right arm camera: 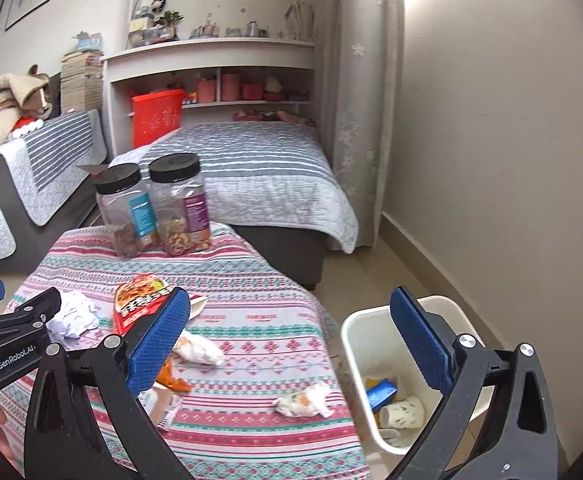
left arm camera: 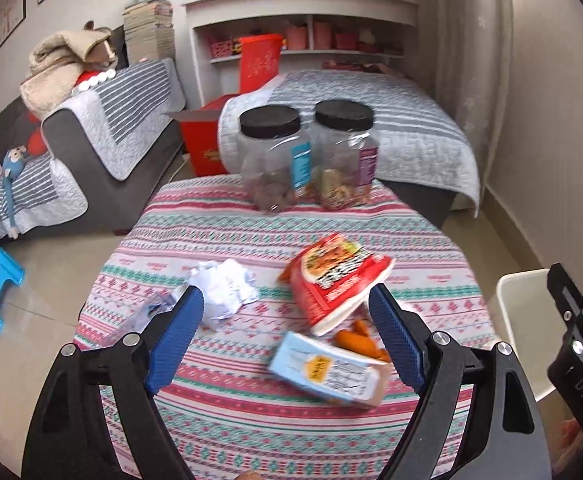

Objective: Collect trash
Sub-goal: 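Move both tools back over the table, then grasp the crumpled white paper with the left gripper, then grasp the milk carton with the right gripper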

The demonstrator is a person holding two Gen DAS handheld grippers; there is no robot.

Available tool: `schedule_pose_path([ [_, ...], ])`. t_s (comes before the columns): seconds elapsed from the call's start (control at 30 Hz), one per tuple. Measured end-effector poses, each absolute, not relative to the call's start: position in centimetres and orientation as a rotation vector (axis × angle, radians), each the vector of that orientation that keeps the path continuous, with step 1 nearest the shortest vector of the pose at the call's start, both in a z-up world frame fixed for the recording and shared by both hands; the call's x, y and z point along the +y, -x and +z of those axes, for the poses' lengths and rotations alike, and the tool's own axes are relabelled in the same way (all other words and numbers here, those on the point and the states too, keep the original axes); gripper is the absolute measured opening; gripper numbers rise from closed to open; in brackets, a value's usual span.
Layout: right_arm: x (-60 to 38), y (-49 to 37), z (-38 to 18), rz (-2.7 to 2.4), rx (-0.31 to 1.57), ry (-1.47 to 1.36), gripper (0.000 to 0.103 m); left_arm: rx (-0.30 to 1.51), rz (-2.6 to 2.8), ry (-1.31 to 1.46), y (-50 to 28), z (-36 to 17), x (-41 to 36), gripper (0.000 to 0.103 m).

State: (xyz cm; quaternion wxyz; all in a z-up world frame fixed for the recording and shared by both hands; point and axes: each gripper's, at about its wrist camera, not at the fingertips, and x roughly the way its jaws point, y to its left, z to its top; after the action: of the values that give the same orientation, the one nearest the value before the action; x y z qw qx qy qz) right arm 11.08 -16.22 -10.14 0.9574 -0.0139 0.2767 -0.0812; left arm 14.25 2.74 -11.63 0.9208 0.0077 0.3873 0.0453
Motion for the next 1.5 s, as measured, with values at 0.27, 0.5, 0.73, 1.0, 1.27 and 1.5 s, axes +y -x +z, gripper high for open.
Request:
schedule_pose_path([
  [0.27, -13.6, -12.0, -11.2, -0.135, 0.593, 0.062, 0.096, 0.933, 0.198, 0.066, -17.8, -15.4, 8.6, 0.082],
  [0.5, -13.2, -13.4, -12.7, -0.109, 0.651, 0.071, 0.096, 1.003, 0.256, 0.095, -21.4, -19.0, 10.7, 0.082],
  [0.73, -10.8, -14.8, -15.2, 0.072, 0.727, 0.139, 0.096, 1.091, 0.278, 0.153, -24.4, -23.2, 11.9, 0.076],
  [1.0, -5.4, -16.0, -20.4, 0.429, 0.871, 0.293, 0.096, 1.106, 0.188, 0.148, -24.1, -23.6, 11.8, 0.047],
  [1.27, -1.5, -15.9, -23.5, 0.556, 0.945, 0.409, 0.094, 1.013, 0.126, 0.17, -21.1, -18.2, 11.5, 0.047],
  [1.5, -0.2, -15.9, -24.1, 0.578, 0.991, 0.415, 0.058, 0.94, 0.11, 0.186, -18.5, -14.6, 11.9, 0.047],
])
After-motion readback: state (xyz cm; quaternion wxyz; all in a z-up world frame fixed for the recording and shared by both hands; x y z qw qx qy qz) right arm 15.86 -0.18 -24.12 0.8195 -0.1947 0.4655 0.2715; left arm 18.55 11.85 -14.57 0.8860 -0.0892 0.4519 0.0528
